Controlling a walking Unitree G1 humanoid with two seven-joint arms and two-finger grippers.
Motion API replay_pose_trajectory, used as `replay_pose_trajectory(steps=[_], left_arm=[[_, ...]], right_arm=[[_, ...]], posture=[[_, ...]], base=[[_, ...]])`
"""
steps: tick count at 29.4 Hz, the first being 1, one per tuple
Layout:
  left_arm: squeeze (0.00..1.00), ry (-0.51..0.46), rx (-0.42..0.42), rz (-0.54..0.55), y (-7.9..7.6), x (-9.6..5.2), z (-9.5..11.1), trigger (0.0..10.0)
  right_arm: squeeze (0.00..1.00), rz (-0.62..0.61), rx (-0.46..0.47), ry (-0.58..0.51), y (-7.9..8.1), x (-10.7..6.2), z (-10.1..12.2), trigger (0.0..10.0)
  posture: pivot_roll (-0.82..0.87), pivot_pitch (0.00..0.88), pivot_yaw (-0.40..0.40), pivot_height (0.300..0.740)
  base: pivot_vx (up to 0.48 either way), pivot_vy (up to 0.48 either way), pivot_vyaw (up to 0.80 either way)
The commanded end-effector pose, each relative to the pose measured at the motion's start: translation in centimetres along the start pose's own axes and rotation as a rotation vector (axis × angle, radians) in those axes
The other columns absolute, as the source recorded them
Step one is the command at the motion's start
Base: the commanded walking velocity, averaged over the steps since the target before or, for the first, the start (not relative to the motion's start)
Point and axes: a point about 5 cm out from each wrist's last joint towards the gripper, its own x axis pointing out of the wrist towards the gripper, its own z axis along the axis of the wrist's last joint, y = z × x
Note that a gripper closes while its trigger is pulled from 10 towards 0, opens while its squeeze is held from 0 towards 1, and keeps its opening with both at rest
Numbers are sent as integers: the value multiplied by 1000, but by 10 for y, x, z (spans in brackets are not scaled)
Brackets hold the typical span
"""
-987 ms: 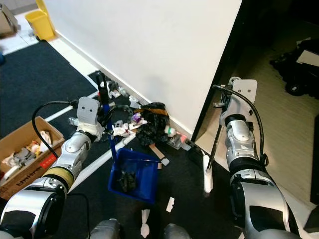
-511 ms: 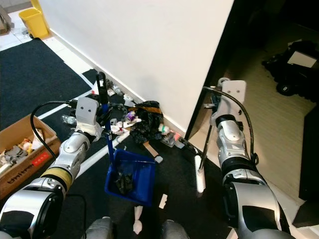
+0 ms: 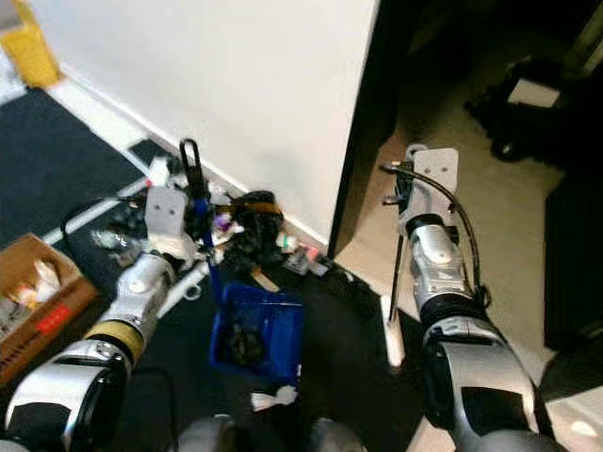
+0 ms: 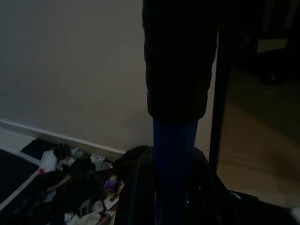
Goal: Sweep floor
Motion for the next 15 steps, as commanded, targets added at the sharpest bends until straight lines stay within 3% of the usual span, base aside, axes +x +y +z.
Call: replay_pose_trajectory(steps=[1, 5, 15], left_arm=[[0, -33, 45, 18, 8, -4, 3, 10000], [0, -5, 64, 41, 10, -14, -10, 10000], [0, 51, 18, 105, 20, -29, -29, 10000]], right_arm=[[0, 23, -2, -12, 5, 0, 1, 10000], [0, 31, -4, 0, 8, -5, -6, 10000], [0, 45, -14, 7, 11, -12, -14, 10000]], posture=[[86, 23, -17, 740], [79, 43, -21, 740], [49, 96, -20, 740]], base=[[0, 0, 0], [0, 0, 0], [0, 0, 0]])
